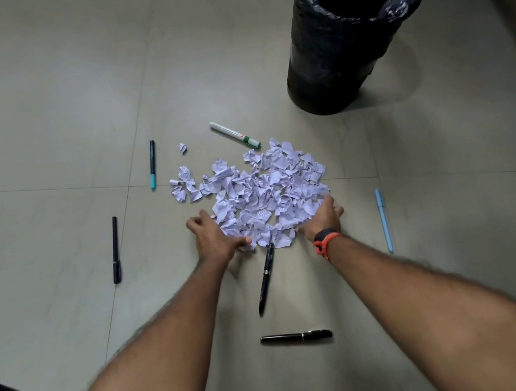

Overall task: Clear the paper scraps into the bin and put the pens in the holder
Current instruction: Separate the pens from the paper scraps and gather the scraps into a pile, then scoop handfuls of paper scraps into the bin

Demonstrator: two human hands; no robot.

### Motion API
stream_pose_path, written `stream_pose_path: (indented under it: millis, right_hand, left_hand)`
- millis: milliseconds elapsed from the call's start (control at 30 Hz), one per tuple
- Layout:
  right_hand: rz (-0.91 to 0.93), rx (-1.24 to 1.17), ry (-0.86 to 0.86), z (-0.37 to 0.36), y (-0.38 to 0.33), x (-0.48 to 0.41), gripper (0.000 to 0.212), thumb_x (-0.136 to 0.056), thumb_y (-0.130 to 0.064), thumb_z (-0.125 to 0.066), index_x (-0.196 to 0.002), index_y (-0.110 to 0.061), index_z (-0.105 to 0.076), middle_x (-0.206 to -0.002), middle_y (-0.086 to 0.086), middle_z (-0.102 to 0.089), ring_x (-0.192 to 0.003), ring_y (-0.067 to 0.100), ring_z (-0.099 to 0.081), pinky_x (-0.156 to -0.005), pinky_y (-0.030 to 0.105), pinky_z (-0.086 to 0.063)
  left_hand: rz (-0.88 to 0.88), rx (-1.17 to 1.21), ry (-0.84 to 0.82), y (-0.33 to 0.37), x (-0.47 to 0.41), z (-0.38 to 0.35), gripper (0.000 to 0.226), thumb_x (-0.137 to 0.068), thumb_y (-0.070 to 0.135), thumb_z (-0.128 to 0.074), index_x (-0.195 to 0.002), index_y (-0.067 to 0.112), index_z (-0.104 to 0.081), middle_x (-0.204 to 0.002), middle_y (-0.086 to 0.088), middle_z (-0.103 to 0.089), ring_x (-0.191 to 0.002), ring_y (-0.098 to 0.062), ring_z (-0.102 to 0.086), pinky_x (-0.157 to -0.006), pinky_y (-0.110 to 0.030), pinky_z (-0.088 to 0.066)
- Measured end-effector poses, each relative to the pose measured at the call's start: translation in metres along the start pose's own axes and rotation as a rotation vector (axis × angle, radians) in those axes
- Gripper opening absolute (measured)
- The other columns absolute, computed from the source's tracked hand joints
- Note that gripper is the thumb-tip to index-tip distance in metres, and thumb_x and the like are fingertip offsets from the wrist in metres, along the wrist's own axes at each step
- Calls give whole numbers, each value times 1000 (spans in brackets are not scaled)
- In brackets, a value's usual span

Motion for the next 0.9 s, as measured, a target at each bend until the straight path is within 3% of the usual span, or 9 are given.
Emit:
stream_pose_path:
  millis: [100,200,267,367,467,633,733,800,900]
  right_hand:
    - [73,107,-90,1,-15,-4,100,-62,-10,-89,-141,-12,-27,-136,12,-28,-114,33,-53,-102,35,-45]
    - [62,159,-125,9,-6,-1,122,-56,-12,-92,-149,-26,-15,-135,10,-25,-119,38,-46,-104,43,-43]
    - [128,230,-170,4,-10,3,124,-56,-15,-92,-151,-33,-14,-138,11,-23,-124,37,-39,-106,42,-37]
    - [233,301,-187,-15,-23,3,103,-64,-16,-87,-146,-39,-28,-140,13,-24,-128,37,-35,-105,41,-39]
    - [296,282,-103,-25,-35,-2,70,-76,-7,-75,-134,-34,-47,-134,13,-32,-119,37,-48,-102,36,-44]
    - [261,217,-28,-14,-45,-11,37,-80,-5,-67,-114,-21,-67,-125,9,-58,-109,29,-60,-92,27,-46]
    - [197,104,-22,1,-54,-16,28,-79,-10,-72,-105,-19,-71,-117,6,-69,-107,24,-63,-83,20,-44]
    - [189,45,-54,9,-65,-18,31,-78,-13,-76,-108,-14,-71,-118,6,-69,-110,24,-63,-85,20,-42]
    - [177,-9,-174,19,-90,-21,39,-72,-12,-83,-109,-10,-70,-110,9,-71,-99,26,-69,-92,32,-54]
  left_hand:
    - [-31,37,-7,4,-2,3,108,-53,30,-94,-139,9,-32,-136,-12,-24,-116,-27,-49,-99,-31,-42]
    - [-75,-23,-21,-4,6,1,124,-47,34,-95,-146,19,-23,-137,-10,-24,-117,-27,-49,-99,-34,-44]
    - [-143,-57,-55,0,13,-6,124,-49,32,-95,-149,25,-22,-140,-8,-24,-117,-29,-50,-100,-36,-44]
    - [-297,-103,-85,23,20,-18,103,-67,16,-85,-149,35,-25,-146,-7,-25,-113,-31,-56,-98,-38,-48]
    - [-396,-242,-109,41,19,-28,75,-83,12,-68,-145,36,-34,-148,-9,-28,-107,-34,-60,-91,-38,-50]
    - [-392,-261,7,52,5,-13,32,-85,10,-58,-113,21,-67,-118,-10,-64,-105,-33,-62,-87,-32,-46]
    - [-333,-214,87,65,-1,11,25,-84,7,-55,-98,20,-71,-102,-9,-71,-98,-30,-65,-82,-32,-51]
    - [-293,-166,102,79,-6,25,22,-82,5,-56,-89,19,-71,-95,-8,-73,-93,-29,-67,-80,-34,-55]
    - [-254,-228,110,109,-10,45,26,-80,1,-57,-95,16,-73,-99,-11,-73,-96,-31,-67,-79,-34,-55]
Point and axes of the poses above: each hand's wrist, its own x-axis away from the middle knuckle, its own z-axis out of the back of the hand, y = z × x, the point moved 8 cm from there along -x, towards the middle knuckle
